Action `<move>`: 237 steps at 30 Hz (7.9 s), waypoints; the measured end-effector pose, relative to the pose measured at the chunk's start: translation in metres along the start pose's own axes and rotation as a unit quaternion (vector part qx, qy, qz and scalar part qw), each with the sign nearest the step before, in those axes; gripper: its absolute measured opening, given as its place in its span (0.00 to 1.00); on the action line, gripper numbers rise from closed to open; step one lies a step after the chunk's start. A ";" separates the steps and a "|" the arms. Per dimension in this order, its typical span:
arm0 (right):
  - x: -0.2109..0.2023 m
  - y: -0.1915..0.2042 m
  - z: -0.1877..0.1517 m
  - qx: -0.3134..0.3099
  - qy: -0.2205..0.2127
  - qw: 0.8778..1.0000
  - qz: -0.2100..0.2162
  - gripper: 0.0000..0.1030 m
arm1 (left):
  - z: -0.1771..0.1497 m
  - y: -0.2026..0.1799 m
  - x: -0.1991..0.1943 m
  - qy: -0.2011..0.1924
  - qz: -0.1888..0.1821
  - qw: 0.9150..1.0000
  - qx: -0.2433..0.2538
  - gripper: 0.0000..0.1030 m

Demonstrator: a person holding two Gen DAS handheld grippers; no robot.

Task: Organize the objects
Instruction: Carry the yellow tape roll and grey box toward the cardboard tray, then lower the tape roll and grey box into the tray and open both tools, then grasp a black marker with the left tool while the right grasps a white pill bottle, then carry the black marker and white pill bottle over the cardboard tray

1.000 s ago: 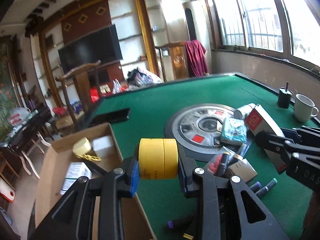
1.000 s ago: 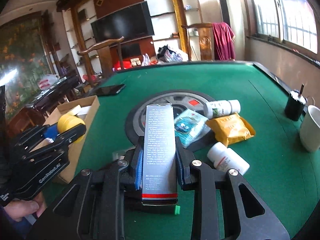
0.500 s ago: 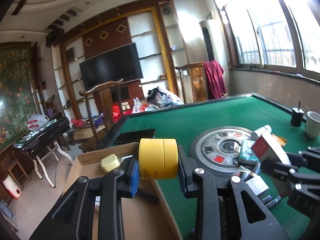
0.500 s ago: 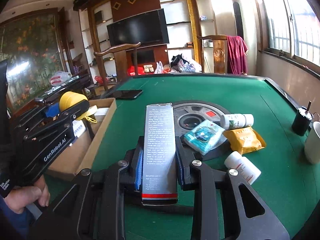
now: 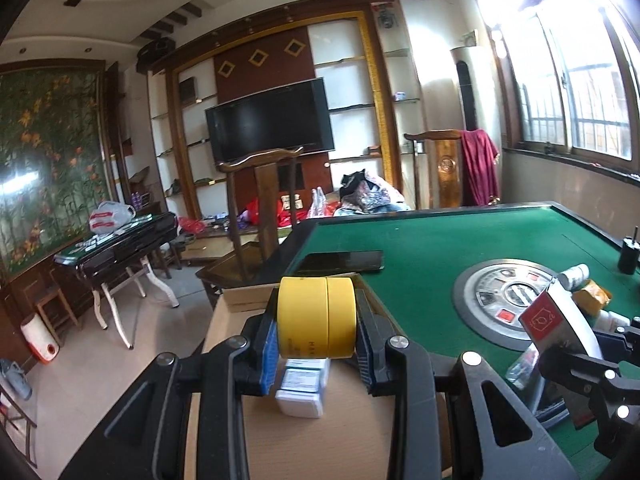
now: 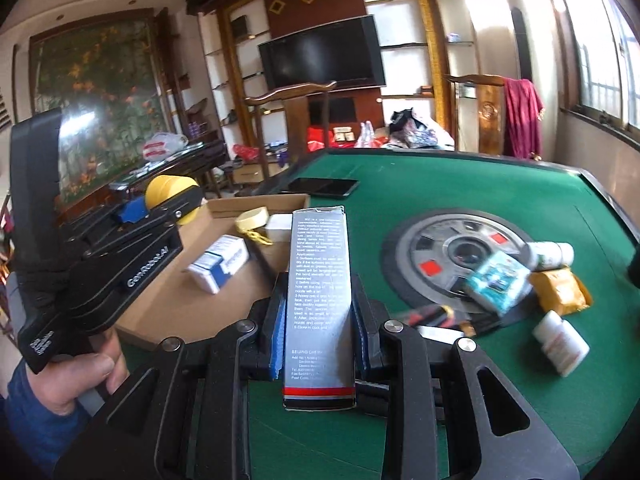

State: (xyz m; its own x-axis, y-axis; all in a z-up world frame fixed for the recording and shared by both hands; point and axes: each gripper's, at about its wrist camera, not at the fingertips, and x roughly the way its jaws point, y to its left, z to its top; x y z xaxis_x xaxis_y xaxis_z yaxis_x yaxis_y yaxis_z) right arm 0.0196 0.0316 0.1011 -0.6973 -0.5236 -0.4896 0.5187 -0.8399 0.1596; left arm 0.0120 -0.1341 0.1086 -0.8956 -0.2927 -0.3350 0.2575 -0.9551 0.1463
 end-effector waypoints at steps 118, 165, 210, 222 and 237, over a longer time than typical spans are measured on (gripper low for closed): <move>0.101 0.069 0.034 0.025 0.144 0.988 0.056 0.28 | 0.020 0.045 0.113 0.275 -0.268 0.923 -0.028 0.43; 0.024 -0.208 -0.044 0.061 0.162 0.978 -0.119 0.34 | -0.049 -0.152 0.072 0.284 -0.290 0.911 0.071 0.13; 0.002 -0.089 -0.008 0.093 0.030 0.995 -0.026 0.34 | 0.010 -0.039 0.063 0.192 -0.263 0.943 -0.069 0.13; 0.037 -0.018 0.004 0.030 0.065 0.997 0.029 0.34 | 0.005 0.056 0.104 0.207 -0.160 0.955 -0.140 0.13; 0.109 0.079 -0.002 -0.029 0.145 0.982 0.114 0.34 | -0.030 0.115 0.159 0.288 -0.103 0.936 -0.174 0.12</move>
State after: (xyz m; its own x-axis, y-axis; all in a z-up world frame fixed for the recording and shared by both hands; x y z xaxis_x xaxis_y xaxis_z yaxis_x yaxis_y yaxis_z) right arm -0.0140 -0.0913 0.0585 -0.3940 -0.6270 -0.6720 0.6783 -0.6918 0.2478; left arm -0.0899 -0.2918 0.0440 -0.6212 0.0190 -0.7834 0.2931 -0.9215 -0.2547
